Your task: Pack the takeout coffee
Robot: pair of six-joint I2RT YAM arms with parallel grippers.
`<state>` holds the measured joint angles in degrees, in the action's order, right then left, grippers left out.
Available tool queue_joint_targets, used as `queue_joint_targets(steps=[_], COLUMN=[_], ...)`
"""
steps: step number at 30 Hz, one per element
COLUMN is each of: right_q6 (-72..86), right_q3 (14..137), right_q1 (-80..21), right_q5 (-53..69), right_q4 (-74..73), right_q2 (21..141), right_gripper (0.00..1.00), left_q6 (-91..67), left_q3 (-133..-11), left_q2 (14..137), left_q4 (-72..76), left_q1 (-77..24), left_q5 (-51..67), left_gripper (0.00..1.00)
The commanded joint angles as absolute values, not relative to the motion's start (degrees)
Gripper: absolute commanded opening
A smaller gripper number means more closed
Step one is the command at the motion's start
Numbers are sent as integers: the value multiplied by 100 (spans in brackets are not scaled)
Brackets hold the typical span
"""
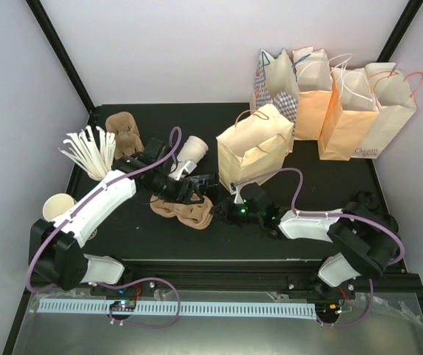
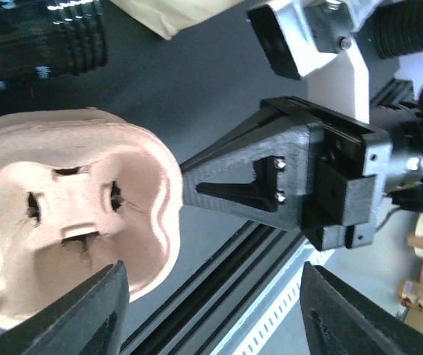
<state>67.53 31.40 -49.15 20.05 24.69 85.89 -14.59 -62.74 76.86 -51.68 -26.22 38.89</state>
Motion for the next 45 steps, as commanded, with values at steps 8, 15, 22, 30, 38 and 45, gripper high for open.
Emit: queue_joint_targets(steps=[8, 15, 22, 30, 38, 45], right_q6=[6504, 6495, 6504, 6521, 6530, 6494], right_q3=[3444, 3484, 3474, 3463, 3463, 3458], right_q1=[-4939, -4935, -4939, -4937, -4924, -4928], right_q5=[2267, 2285, 2268, 2242, 2189, 2076], right_q4=[2406, 2393, 2382, 2321, 2154, 1925], right_q2=[8815, 8848, 8842, 8854, 8896, 8880], right_gripper=[1, 1, 1, 1, 1, 1], left_q6=[-672, -205, -214, -177, -293, -383], left_q3=[-6124, -6012, -5966, -6085, -6205, -6389], left_q2=[7651, 8183, 8704, 8856, 8410, 8150], left_q4=[-5442, -5257, -5007, -5078, -5618, -5862], left_q1=[-2610, -2610, -2602, -2558, -2495, -2129], left_q5=[1886, 1238, 1128, 1483, 1558, 2044], left_gripper=[84, 98, 96, 58, 40, 42])
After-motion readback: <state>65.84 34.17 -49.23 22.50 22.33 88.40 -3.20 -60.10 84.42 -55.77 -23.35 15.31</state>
